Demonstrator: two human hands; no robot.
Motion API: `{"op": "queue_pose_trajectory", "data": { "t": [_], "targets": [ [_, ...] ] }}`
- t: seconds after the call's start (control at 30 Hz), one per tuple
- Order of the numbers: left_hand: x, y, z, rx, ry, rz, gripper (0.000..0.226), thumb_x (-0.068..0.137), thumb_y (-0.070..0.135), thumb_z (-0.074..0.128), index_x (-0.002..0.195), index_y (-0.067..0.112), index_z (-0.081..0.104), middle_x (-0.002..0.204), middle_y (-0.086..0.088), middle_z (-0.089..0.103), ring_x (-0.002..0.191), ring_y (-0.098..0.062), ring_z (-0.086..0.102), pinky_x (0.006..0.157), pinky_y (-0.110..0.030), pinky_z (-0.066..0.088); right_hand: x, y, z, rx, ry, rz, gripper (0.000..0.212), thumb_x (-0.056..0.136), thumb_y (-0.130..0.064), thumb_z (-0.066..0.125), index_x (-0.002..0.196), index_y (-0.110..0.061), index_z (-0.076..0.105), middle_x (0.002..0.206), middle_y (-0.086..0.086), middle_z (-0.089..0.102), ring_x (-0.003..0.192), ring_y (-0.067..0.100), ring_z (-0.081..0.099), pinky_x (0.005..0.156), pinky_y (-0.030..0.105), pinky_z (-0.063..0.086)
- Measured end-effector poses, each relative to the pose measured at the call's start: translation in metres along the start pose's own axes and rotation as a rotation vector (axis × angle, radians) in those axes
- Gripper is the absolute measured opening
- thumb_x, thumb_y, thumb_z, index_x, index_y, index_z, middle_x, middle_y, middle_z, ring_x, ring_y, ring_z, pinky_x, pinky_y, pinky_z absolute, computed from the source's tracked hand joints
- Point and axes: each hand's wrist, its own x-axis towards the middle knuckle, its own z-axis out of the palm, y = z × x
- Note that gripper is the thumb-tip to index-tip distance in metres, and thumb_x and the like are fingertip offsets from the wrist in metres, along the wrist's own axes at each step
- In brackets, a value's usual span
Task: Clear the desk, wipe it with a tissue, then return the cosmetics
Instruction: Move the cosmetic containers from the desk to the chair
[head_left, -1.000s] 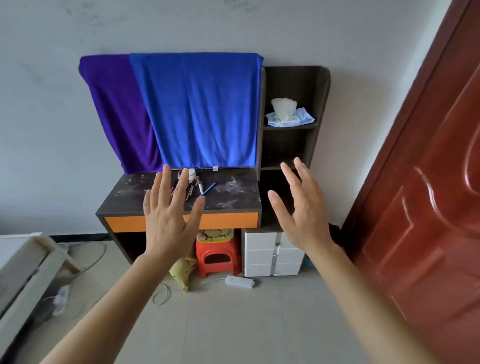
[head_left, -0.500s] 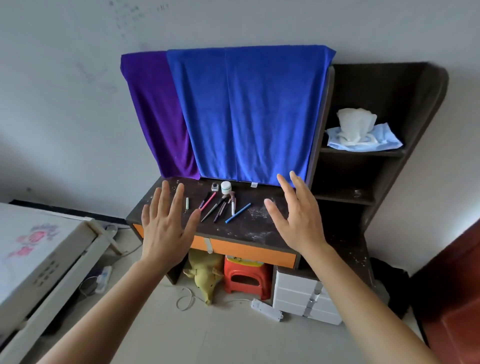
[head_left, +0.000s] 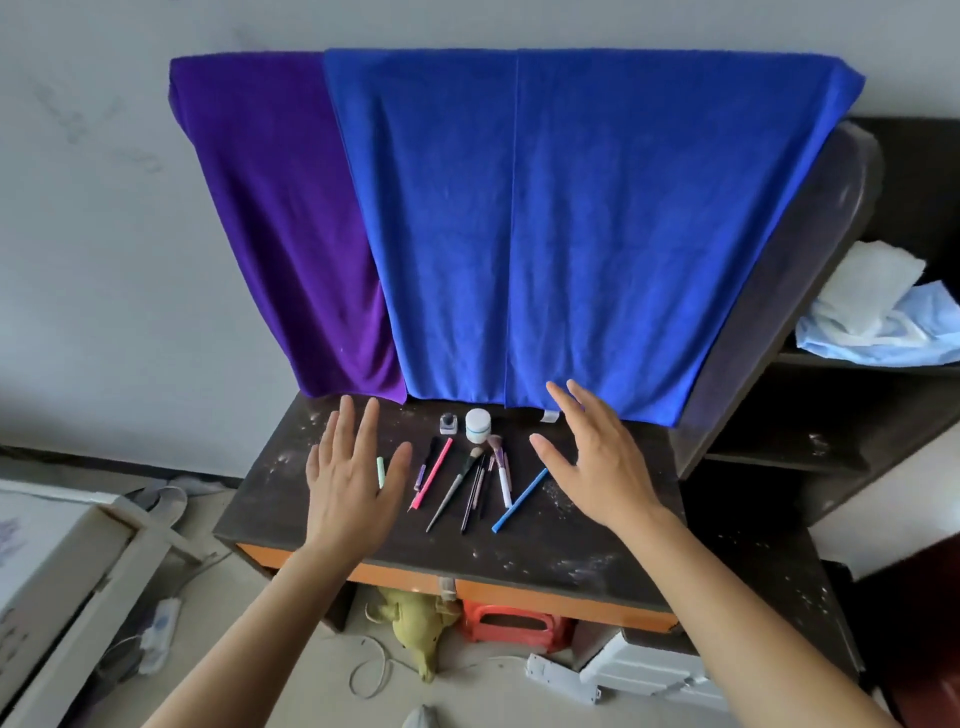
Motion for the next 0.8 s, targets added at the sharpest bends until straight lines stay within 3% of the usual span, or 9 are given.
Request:
{"op": "queue_pose_trajectory", "data": {
  "t": [0.3, 0.57, 0.8],
  "targets": [
    [0.119, -0.043, 0.032, -0.052, -0.154, 0.093, 0.065, 0.099, 0.053, 0.040, 0.156, 0.029, 0.020, 0.166, -0.002, 0.007, 0.152, -0.023, 0.007, 0.121, -0.049, 0.013, 0.077, -0.013, 0.068, -0.014, -0.139, 0.171, 0.064, 0.095, -0.058, 0.050, 0.153, -0.039, 0.029, 0.160, -0.006, 0.032, 0.146, 0.013, 0.029, 0.108, 0.037, 0.040],
    [0.158, -0.068, 0.114, -0.023, -0.381, 0.052, 0.064, 0.096, 0.049, 0.051, 0.153, 0.027, 0.031, 0.164, -0.005, 0.017, 0.150, -0.026, 0.015, 0.119, -0.047, 0.018, 0.115, 0.026, 0.141, 0.005, -0.293, 0.236, 0.055, 0.093, -0.045, 0.062, 0.145, -0.033, 0.047, 0.144, -0.010, 0.050, 0.134, 0.012, 0.046, 0.098, 0.034, 0.045],
    [0.186, -0.082, 0.186, -0.070, -0.532, 0.017, 0.068, 0.093, 0.041, 0.061, 0.153, 0.020, 0.035, 0.161, -0.008, 0.028, 0.146, -0.028, 0.028, 0.118, -0.043, 0.027, 0.137, 0.055, 0.213, 0.047, -0.429, 0.290, 0.070, 0.089, -0.044, 0.067, 0.151, -0.026, 0.039, 0.148, -0.003, 0.047, 0.136, 0.020, 0.044, 0.101, 0.038, 0.045]
  ]
}}
